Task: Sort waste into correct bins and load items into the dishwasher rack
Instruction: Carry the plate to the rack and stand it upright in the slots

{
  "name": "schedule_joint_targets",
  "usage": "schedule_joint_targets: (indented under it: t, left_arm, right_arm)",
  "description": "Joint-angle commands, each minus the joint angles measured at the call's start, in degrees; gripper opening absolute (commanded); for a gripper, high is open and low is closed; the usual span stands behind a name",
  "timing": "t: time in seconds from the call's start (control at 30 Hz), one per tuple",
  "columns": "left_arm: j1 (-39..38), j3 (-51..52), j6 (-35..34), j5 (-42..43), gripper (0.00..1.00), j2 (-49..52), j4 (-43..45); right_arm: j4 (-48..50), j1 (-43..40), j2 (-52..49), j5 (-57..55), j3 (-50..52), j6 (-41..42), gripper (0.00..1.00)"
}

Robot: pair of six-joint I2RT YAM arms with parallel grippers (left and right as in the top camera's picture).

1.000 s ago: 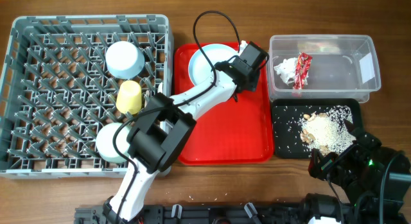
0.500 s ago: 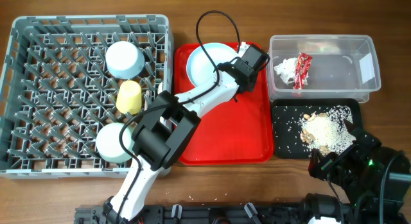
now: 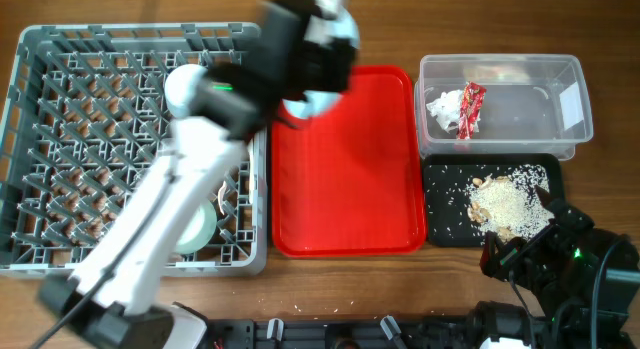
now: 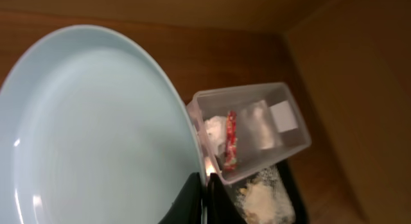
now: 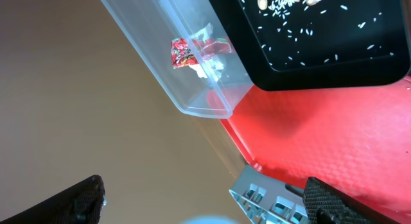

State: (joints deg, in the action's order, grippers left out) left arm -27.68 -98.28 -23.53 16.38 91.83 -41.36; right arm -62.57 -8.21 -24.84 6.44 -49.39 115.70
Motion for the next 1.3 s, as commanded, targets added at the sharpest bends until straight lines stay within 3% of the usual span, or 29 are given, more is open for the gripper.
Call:
schedule_joint_targets:
  t: [0.0, 0.13, 0.27, 0.43, 0.57, 0.7, 1.03, 1.13, 1.27]
  left_arm:
    - [13.94, 0.66, -0.94, 29.94, 0.04, 1.81, -2.1]
    - [27.04, 0.66, -1.14, 50.34, 0.04, 6.38, -0.48]
    - [34.05, 0.66, -1.81, 60.15, 0.04, 12.7, 1.86]
    - [38.29, 0.66, -7.23, 60.13, 0.04, 19.93, 9.11]
    - [38.53, 0.66, -7.15, 59.28, 0.04, 23.76, 9.81]
    - [38.42, 0.66, -7.19, 51.74, 0.04, 26.73, 10.54]
    - [38.4, 0.66, -8.31, 49.07, 0.04, 29.79, 14.64]
    - [38.51, 0.66, -8.98, 49.09, 0.38, 29.77, 16.37]
    - [38.66, 0.63, -13.35, 49.07, 0.61, 27.85, 19.23]
  right_arm:
    - [-0.13, -0.35, 0.31, 0.46, -0.48, 2.97, 1.0]
    - [-0.13, -0.35, 0.31, 0.48, -0.48, 2.95, 1.0]
    - [-0.13, -0.35, 0.31, 0.46, -0.48, 2.97, 1.0]
    - [-0.11, -0.35, 0.31, 0.48, -0.48, 2.97, 1.0]
    - [-0.13, -0.35, 0.31, 0.48, -0.48, 2.95, 1.0]
    - [-0.28, -0.35, 0.2, 0.46, -0.48, 2.95, 1.0]
    - [-0.68, -0.35, 0.2, 0.48, -0.48, 2.97, 1.0]
    - [-1.03, -0.35, 0.2, 0.48, -0.48, 2.97, 1.0]
    - [-1.07, -0.35, 0.2, 0.46, -0.48, 2.97, 1.0]
